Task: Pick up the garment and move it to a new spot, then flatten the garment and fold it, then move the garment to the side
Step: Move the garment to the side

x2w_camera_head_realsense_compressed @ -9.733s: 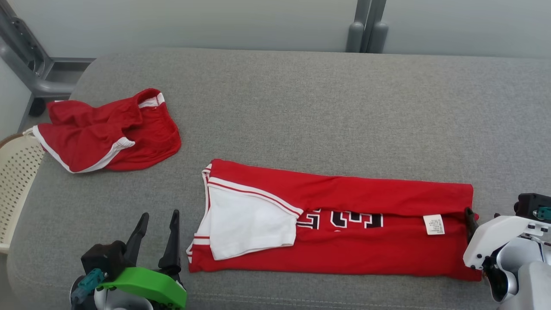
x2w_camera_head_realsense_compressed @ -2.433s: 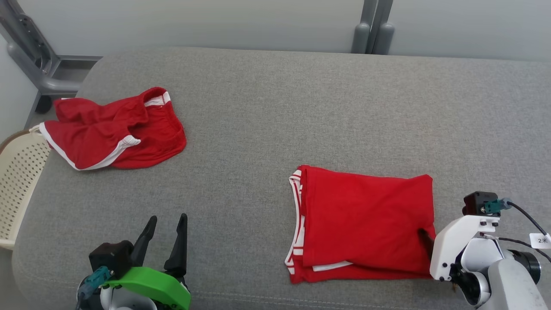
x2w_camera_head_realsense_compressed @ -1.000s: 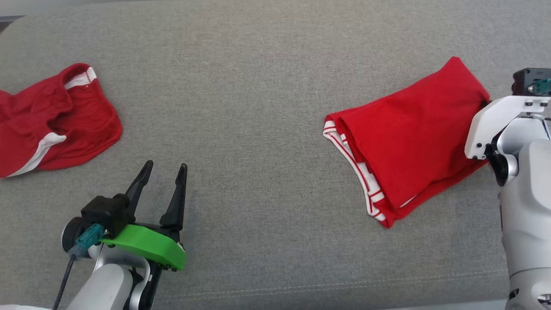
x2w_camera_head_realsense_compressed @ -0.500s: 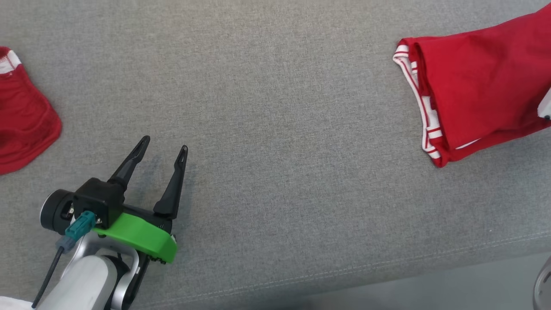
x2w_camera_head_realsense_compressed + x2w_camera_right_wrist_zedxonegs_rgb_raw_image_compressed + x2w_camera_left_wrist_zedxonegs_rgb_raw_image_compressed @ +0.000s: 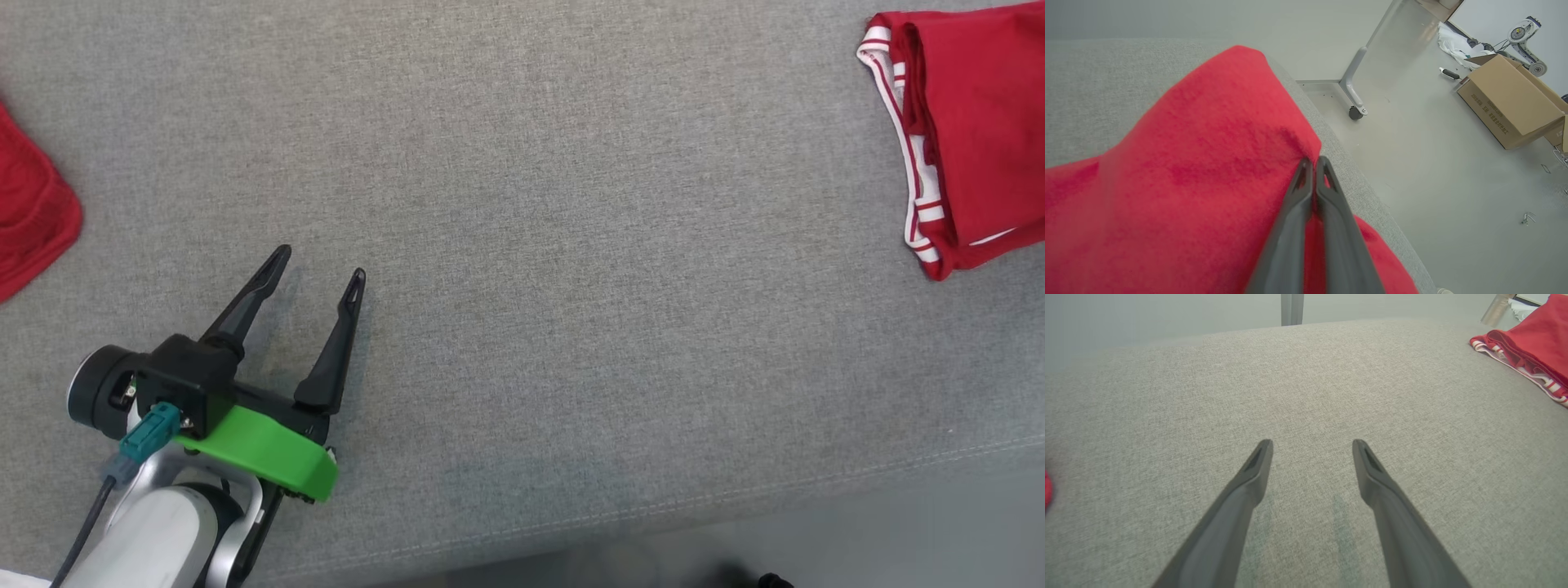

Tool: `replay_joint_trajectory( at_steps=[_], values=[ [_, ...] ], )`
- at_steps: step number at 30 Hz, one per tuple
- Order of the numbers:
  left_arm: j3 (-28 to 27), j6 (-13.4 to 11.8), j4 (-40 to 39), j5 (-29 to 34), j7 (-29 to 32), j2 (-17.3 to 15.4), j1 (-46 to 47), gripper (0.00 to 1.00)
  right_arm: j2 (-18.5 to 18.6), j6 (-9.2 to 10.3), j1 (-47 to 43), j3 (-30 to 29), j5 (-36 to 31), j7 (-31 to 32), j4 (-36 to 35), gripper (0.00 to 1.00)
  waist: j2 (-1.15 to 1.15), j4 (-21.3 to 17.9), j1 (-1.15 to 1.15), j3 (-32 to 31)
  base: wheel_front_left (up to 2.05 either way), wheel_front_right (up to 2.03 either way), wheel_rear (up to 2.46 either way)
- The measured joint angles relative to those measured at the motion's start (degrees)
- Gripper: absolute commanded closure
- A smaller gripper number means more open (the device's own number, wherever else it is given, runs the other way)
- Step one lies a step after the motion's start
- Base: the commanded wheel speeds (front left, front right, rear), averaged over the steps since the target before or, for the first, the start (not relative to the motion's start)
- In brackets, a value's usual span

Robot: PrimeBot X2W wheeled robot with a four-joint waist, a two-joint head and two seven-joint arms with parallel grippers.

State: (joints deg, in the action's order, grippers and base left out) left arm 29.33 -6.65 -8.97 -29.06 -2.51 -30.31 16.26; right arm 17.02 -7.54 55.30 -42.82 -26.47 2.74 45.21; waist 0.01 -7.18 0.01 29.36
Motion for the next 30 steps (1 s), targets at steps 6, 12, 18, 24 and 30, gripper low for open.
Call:
replay_joint_trajectory(
  at_steps=[6, 12, 18, 24, 30],
  values=[
    [0.53, -0.1, 0.18, 0.02, -0.15, 0.52, 0.15, 0.0, -0.73, 0.0, 0.75, -0.88, -3.6, -2.29, 0.15, 0.0, 0.0, 0.66, 0.0, 0.75, 0.0, 0.0, 0.0],
    [0.57, -0.48, 2.44, -0.23, -2.32, 2.3, 0.21, 0.0, -2.71, 0.0, 1.1, 0.81, -3.7, -7.21, 2.6, 0.0, 0.0, 1.12, 0.0, -1.18, 0.0, 0.0, 0.0],
    [-0.02, -1.53, 5.37, -1.55, -3.96, 4.33, 0.16, 0.0, -5.01, 0.0, 0.8, 5.14, 2.01, -13.65, 7.57, 0.0, 0.0, 1.26, -0.01, -4.95, 0.0, 0.0, 0.0],
    [-2.32, -3.57, 9.28, -4.6, -6.84, 7.25, -1.54, 0.0, -7.36, 0.0, -1.45, 10.92, 12.93, -17.02, 10.14, 0.0, 0.0, 1.61, -0.01, -10.16, 0.0, 0.0, 0.0],
    [-6.64, -7.54, 14.16, -9.25, -9.17, 10.58, -5.64, 0.0, -10.79, 0.01, -9.28, 19.38, 27.81, -17.56, 7.6, 0.0, 0.0, 2.42, -0.01, -17.65, 0.0, 0.0, 0.0]
  ],
)
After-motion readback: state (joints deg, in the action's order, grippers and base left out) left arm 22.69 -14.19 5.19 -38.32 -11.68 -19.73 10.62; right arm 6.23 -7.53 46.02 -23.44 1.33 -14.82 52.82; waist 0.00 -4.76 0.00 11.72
